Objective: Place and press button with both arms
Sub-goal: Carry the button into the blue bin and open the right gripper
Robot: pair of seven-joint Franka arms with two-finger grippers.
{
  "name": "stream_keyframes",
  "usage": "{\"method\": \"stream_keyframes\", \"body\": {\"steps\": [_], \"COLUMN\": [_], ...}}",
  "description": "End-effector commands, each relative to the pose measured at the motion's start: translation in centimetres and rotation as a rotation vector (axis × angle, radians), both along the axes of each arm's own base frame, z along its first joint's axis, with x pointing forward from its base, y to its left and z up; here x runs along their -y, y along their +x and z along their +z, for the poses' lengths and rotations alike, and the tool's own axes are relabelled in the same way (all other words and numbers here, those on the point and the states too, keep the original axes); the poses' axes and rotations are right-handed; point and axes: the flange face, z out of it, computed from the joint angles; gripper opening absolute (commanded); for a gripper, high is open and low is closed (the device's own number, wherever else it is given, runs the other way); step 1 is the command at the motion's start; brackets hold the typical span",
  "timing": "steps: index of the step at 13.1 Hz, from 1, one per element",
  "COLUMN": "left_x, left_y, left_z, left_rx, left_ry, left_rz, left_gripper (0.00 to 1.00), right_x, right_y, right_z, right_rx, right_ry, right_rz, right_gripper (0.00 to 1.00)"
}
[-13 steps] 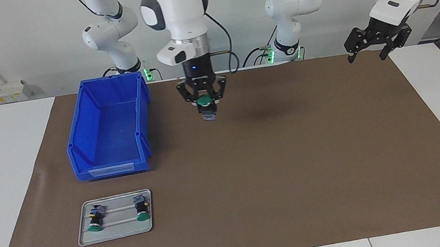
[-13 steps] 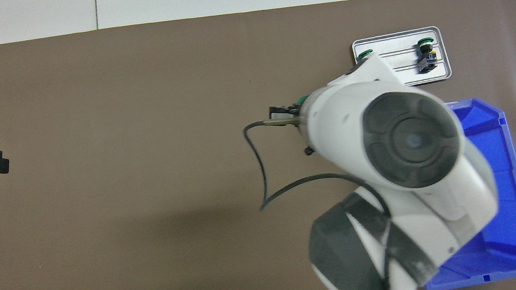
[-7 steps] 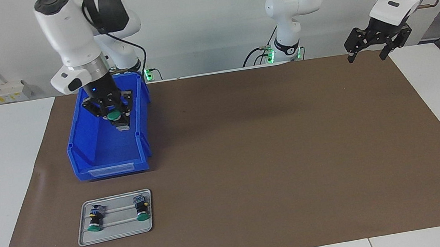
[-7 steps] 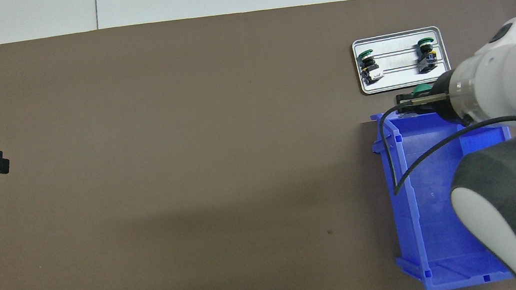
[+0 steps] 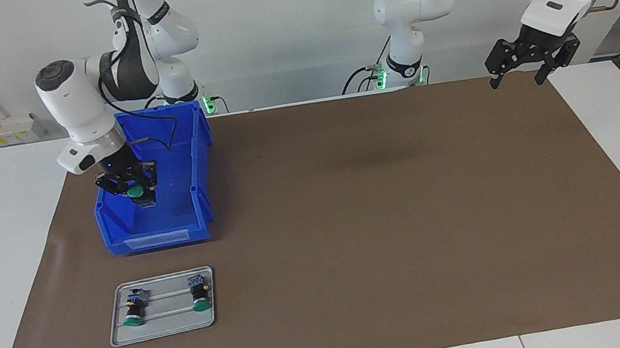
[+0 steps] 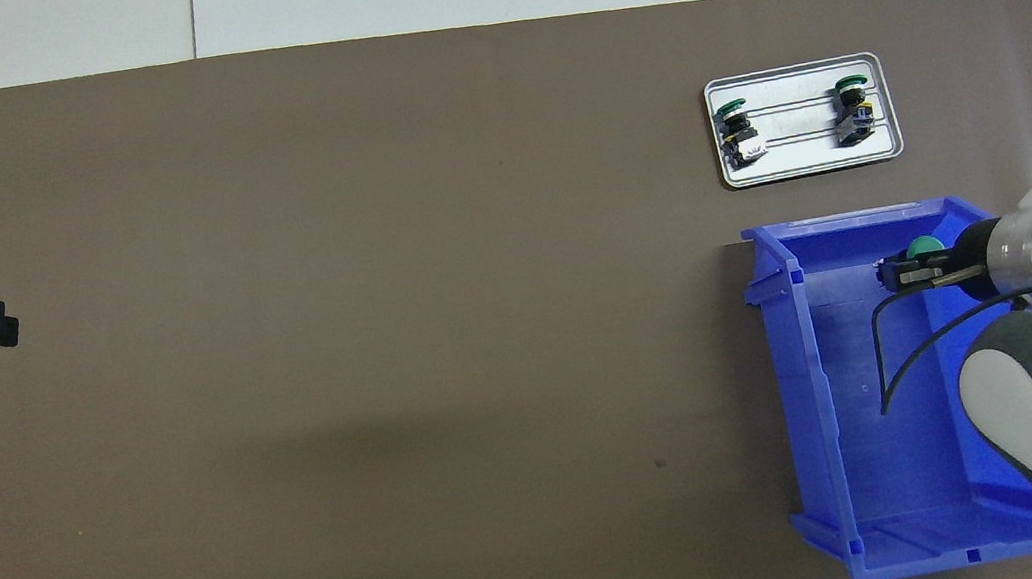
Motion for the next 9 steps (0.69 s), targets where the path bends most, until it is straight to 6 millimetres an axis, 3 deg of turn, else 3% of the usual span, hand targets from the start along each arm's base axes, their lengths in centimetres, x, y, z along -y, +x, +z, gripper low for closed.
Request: {"method": "stream_keyframes", "body": {"steps": [1,4,6,7,8,9], "left_x": [-0.4,-0.4,-0.4,-0.4,-0.4,-0.4], "left_y": [-0.9,-0.9,-0.9,-0.9,-0.9,-0.9], "left_z": [0.1,0.1,0.1,0.1,0.1,0.1], "left_rx": [-0.007,-0.006,-0.006,-0.007,-0.006,-0.007], "left_ry": [0.015,0.015,0.015,0.015,0.015,0.015], "left_rz": [0.001,0.001,0.001,0.001,0.001,0.001], "left_gripper": [1.0,1.0,1.0,1.0,1.0,1.0], "right_x": [0.1,0.2,0.0,0.1,0.1,0.2], "right_y": [-1.2,-1.6,-1.6,-1.5,-1.5,-1.4], "right_z": [-2.9,-6.5,-7.2,-7.6,-7.7,-7.6], "right_rx": [-0.002,0.008,0.003,-0.003,-0.008,-0.006], "right_ry": [0.011,0.0,-0.001,-0.001,-0.001,0.0], "right_rz": [0.004,-0.005,-0.012,-0.018,-0.018,-0.022], "right_gripper": [0.0,0.0,0.0,0.09,0.38,0.77]}}
